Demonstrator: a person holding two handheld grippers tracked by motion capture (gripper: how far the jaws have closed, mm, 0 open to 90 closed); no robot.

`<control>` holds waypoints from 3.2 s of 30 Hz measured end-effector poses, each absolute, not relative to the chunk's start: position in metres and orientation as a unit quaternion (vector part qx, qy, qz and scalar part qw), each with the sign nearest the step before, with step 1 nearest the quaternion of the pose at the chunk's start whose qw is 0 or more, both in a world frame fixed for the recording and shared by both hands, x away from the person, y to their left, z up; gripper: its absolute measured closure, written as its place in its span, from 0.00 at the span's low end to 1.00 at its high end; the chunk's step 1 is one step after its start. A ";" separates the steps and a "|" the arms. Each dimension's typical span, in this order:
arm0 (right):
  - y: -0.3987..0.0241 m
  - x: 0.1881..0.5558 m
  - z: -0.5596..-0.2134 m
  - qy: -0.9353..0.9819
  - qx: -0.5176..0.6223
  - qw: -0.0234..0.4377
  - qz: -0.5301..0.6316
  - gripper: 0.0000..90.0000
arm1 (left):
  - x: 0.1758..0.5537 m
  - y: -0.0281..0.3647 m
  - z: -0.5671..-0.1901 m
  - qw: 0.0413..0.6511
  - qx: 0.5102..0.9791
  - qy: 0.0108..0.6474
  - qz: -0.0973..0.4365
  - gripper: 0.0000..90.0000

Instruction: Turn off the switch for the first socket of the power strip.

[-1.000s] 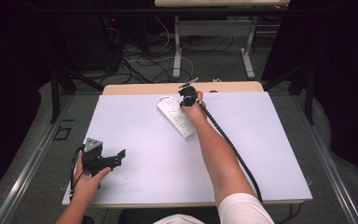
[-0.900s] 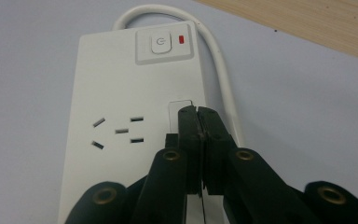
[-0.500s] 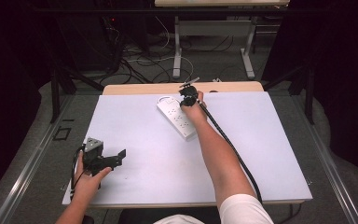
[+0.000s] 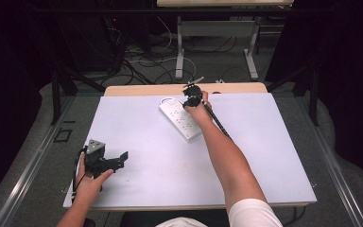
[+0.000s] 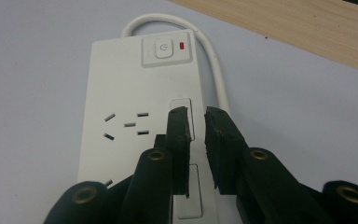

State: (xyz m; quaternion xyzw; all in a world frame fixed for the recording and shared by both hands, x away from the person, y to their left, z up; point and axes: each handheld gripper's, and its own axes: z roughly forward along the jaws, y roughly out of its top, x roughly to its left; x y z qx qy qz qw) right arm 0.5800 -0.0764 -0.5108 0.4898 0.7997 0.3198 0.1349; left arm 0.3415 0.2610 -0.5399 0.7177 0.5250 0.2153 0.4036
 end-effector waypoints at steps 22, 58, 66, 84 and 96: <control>-0.086 0.563 -0.497 0.813 0.464 0.125 0.330 0.74 | 0.342 0.261 -0.541 0.402 0.718 0.525 0.219 0.01; -0.093 0.494 -0.476 0.867 0.385 0.098 0.302 0.46 | 0.339 0.261 -0.539 0.406 0.713 0.526 0.221 0.01; -0.105 0.475 -0.477 0.862 0.382 0.095 0.318 0.42 | 0.339 0.261 -0.539 0.406 0.714 0.527 0.221 0.01; -0.144 0.431 -0.488 0.856 0.387 0.095 0.329 0.17 | 0.340 0.260 -0.539 0.402 0.715 0.528 0.219 0.01; -0.180 0.403 -0.487 0.838 0.399 0.100 0.359 0.11 | 0.339 0.258 -0.539 0.402 0.716 0.527 0.220 0.01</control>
